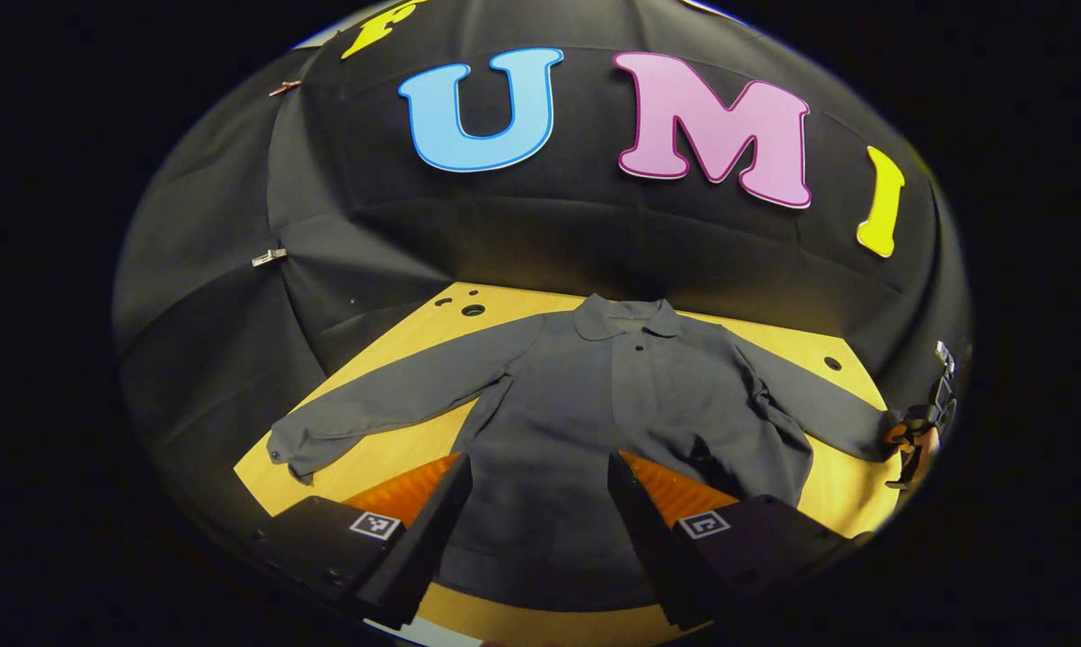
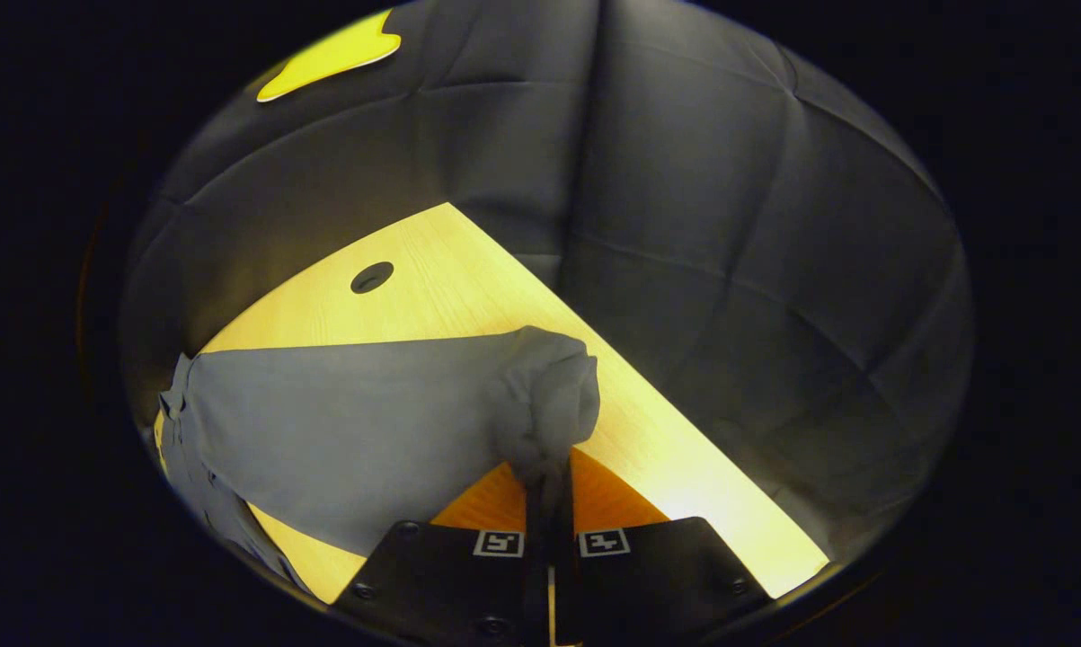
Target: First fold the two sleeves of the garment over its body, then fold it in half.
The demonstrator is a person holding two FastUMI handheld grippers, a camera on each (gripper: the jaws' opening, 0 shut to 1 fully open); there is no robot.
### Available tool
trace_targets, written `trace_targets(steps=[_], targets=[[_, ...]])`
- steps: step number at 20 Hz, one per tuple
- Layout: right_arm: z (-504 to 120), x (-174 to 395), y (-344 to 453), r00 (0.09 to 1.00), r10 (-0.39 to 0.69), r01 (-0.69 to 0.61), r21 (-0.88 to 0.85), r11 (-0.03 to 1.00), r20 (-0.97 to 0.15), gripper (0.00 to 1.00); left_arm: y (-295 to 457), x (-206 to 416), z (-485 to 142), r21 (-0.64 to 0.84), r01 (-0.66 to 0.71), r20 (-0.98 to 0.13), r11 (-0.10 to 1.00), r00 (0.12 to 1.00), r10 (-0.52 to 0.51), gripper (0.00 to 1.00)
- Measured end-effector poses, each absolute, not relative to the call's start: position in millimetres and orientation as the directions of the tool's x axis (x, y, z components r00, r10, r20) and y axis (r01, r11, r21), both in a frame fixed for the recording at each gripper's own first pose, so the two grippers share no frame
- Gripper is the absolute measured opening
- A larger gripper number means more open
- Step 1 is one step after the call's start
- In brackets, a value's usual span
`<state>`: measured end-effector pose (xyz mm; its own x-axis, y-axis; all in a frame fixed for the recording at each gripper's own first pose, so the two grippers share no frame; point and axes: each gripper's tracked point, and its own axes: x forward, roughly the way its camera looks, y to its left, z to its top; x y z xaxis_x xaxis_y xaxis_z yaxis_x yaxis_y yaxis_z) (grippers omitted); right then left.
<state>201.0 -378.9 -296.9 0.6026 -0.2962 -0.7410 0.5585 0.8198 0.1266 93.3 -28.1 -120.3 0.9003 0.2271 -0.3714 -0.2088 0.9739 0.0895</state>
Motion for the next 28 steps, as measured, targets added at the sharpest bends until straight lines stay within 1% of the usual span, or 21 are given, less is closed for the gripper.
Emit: trace_targets(steps=[1, 3, 6, 8, 9, 12, 15, 18, 21, 24, 26, 28], targets=[[-299.4, 199.8, -376.3, 0.599, -0.265, 0.548, 0.144, 0.824, -0.756, 0.08, -28.7, 94.0, -119.7, 0.085, -0.208, -0.367, 0.974, 0.903, 0.225, 0.96], [-299.1, 200.7, -378.0, 0.600, -0.234, 0.545, 0.178, 0.819, -0.765, 0.05, -30.8, 95.6, -118.8, 0.072, -0.205, -0.365, 0.976, 0.906, 0.217, 0.96], [-298.2, 199.2, -373.7, 0.585, -0.216, 0.578, 0.214, 0.787, -0.782, 0.05, -30.2, 96.2, -115.4, 0.064, -0.208, -0.358, 0.976, 0.908, 0.217, 0.96], [-290.3, 202.3, -371.7, 0.602, -0.182, 0.553, 0.241, 0.798, -0.778, 0.05, -26.3, 93.9, -111.6, 0.063, -0.215, -0.352, 0.975, 0.909, 0.223, 0.96], [-284.6, 201.0, -376.2, 0.610, -0.188, 0.533, 0.222, 0.817, -0.770, 0.05, -22.5, 90.3, -110.6, 0.061, -0.226, -0.350, 0.972, 0.907, 0.233, 0.96], [-257.6, 209.7, -372.3, 0.660, -0.196, 0.457, 0.180, 0.871, -0.725, 0.05, -10.0, 81.2, -102.3, 0.045, -0.255, -0.330, 0.966, 0.909, 0.255, 0.96], [-221.3, 214.6, -366.4, 0.718, -0.185, 0.374, 0.147, 0.916, -0.671, 0.05, 1.3, 71.5, -105.4, 0.018, -0.283, -0.334, 0.959, 0.902, 0.273, 0.96], [-164.9, 223.8, -348.2, 0.803, -0.172, 0.277, 0.102, 0.955, -0.571, 0.05, 18.9, 56.8, -94.3, 0.025, -0.323, -0.309, 0.946, 0.898, 0.315, 0.96], [-118.4, 230.1, -315.1, 0.844, -0.099, 0.178, 0.101, 0.979, -0.527, 0.05, 28.3, 48.3, -83.2, 0.029, -0.334, -0.266, 0.942, 0.906, 0.329, 0.97], [-86.8, 238.8, -277.1, 0.866, -0.024, 0.089, 0.107, 0.990, -0.499, 0.05, 41.8, 39.7, -78.8, 0.022, -0.354, -0.256, 0.935, 0.902, 0.347, 0.97], [-60.5, 242.3, -249.8, 0.892, 0.029, 0.031, 0.124, 0.992, -0.452, 0.05, 52.4, 31.7, -78.0, 0.014, -0.375, -0.259, 0.927, 0.894, 0.366, 0.97], [-43.8, 240.1, -222.5, 0.899, 0.080, -0.021, 0.139, 0.990, -0.431, 0.05, 64.4, 23.0, -77.1, -0.004, -0.399, -0.264, 0.917, 0.885, 0.384, 0.97]])
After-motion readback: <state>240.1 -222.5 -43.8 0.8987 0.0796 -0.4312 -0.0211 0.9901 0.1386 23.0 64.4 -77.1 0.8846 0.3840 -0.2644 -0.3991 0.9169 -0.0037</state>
